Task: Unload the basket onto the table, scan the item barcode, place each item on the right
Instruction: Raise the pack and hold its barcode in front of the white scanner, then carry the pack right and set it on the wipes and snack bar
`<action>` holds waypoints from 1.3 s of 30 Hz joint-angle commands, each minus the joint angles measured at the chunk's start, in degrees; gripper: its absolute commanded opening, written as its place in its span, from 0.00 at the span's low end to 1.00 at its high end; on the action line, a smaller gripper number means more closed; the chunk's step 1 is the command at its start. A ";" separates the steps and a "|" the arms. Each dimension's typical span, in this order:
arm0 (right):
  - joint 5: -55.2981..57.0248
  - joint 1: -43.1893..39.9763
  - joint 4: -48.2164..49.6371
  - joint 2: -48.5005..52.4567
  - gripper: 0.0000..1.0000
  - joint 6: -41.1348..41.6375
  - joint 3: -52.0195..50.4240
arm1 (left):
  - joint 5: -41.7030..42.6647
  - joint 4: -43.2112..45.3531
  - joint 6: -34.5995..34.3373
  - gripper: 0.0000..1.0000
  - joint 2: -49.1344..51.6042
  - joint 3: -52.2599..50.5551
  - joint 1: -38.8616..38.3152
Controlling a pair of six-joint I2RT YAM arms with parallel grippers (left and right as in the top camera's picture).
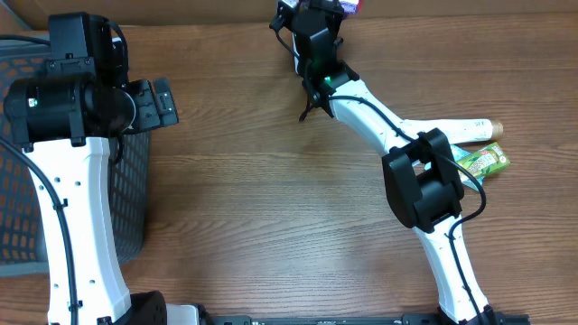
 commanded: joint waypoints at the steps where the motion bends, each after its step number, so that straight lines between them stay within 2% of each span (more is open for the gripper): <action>1: -0.28 -0.09 0.28 1.20 0.04 0.48 1.07 | 0.28 -0.13 -0.20 1.00 -0.22 1.22 -0.15; 7: 0.13 -0.15 -1.07 1.20 0.04 0.90 1.07 | 0.28 -0.13 -0.20 1.00 -0.22 1.22 -0.11; 13: 0.22 -0.37 -3.82 1.20 0.04 5.18 0.98 | 0.28 -0.13 -0.20 1.00 -0.22 1.22 -0.11; 24: 2.71 1.92 -5.64 -1.29 0.04 5.64 0.98 | 0.28 -0.13 -0.20 0.99 -0.22 1.22 -0.11; 27: 1.95 3.04 -11.80 -4.83 0.04 11.06 0.98 | 0.28 -0.11 -0.20 1.00 -0.22 1.22 -0.11; 32: -8.13 4.42 -34.67 -13.22 0.04 21.38 0.98 | 0.28 -0.13 -0.20 0.99 -0.22 1.22 -0.11; 36: -19.04 4.42 -46.93 -21.09 0.04 36.72 1.01 | 0.28 -0.13 -0.20 0.99 -0.22 1.22 -0.13; 39: -32.02 3.28 -53.72 -26.67 0.04 46.16 0.98 | 0.28 -0.11 -0.20 0.99 -0.22 1.22 -0.11</action>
